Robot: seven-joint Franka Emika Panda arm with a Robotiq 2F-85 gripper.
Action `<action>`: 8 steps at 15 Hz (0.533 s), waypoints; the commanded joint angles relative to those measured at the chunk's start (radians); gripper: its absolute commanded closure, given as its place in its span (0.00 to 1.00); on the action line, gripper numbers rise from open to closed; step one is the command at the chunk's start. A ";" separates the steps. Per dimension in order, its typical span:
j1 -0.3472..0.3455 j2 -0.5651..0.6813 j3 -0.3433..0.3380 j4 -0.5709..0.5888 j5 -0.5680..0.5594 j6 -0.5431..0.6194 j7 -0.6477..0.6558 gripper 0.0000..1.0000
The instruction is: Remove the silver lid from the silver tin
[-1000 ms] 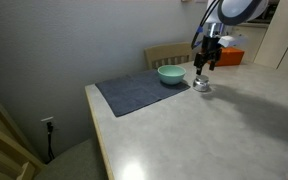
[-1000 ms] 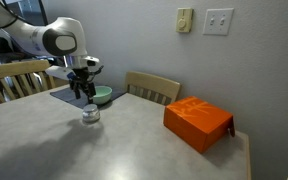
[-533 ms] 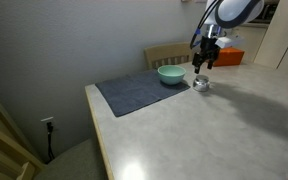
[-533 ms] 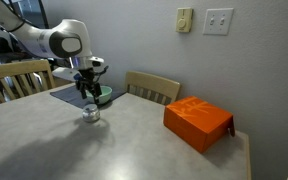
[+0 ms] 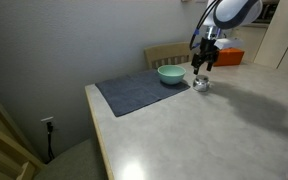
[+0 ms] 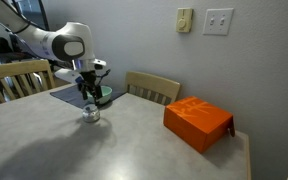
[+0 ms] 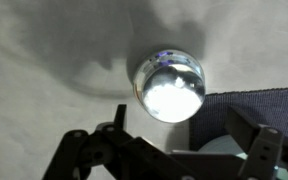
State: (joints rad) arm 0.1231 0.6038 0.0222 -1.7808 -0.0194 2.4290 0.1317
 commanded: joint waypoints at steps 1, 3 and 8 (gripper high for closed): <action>-0.020 0.045 0.015 0.043 0.023 -0.020 -0.026 0.00; -0.018 0.061 0.012 0.050 0.023 -0.022 -0.023 0.00; -0.013 0.084 0.009 0.056 0.024 -0.025 -0.010 0.00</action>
State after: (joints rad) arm 0.1226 0.6691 0.0225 -1.7480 -0.0116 2.4280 0.1319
